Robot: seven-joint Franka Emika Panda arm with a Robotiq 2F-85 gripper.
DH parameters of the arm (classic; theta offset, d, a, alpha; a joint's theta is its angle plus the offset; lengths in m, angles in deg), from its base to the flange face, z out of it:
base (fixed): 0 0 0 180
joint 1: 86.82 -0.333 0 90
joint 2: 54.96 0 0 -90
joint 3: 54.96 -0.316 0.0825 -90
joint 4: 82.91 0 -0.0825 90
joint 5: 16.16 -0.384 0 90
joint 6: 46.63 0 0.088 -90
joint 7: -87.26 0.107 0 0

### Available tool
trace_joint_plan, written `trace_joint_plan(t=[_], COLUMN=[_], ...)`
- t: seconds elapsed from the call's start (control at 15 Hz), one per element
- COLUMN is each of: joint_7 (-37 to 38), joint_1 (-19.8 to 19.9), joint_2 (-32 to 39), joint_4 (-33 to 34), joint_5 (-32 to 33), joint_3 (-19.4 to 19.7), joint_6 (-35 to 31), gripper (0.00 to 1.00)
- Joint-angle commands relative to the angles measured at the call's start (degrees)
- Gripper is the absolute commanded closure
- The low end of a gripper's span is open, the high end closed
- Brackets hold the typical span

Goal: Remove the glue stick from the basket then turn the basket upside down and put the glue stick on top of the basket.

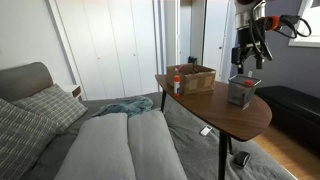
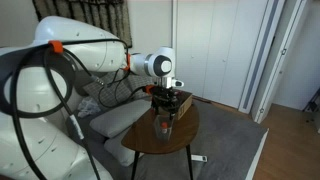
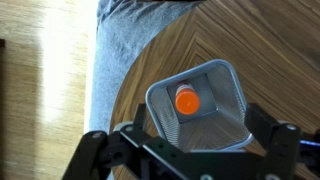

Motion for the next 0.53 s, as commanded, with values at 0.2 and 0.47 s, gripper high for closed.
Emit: trace_joint_plan(t=[0.2, 0.47], joint_7=[0.13, 0.95], joint_1=[-0.52, -1.41], joint_2=[0.03, 3.72], joint_4=[0.10, 1.58], joint_5=[0.12, -0.52], joint_3=[0.45, -0.30], joint_6=[0.12, 0.48], gripper=[0.00, 0.00])
